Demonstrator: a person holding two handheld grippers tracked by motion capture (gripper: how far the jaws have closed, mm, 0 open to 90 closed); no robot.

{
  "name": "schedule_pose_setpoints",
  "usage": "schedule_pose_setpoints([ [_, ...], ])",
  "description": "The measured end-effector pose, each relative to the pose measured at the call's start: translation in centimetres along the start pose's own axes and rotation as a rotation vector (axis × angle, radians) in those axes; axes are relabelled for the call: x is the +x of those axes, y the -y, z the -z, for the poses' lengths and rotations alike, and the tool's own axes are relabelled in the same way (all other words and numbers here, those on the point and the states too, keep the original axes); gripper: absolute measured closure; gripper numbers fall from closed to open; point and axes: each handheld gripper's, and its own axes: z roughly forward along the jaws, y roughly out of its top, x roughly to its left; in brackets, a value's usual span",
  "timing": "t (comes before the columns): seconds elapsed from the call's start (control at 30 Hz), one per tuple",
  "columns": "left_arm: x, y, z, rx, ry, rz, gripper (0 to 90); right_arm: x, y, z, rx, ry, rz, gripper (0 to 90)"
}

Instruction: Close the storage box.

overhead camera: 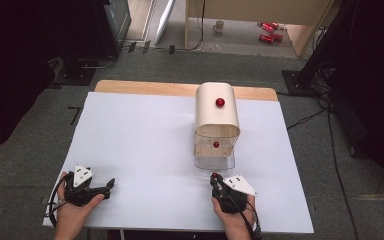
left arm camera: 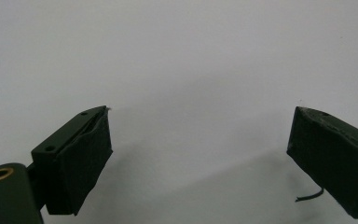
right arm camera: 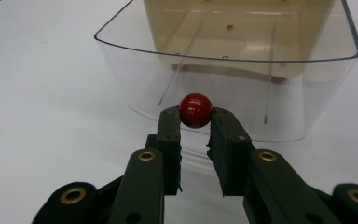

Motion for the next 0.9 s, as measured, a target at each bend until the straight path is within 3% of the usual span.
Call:
schedule_pose_setpoints([
  [0.9,-0.1,0.0,0.0,-0.002,-0.003,-0.002,7.0,-0.9,-2.3,-3.3,0.003,0.027,0.006,75.4],
])
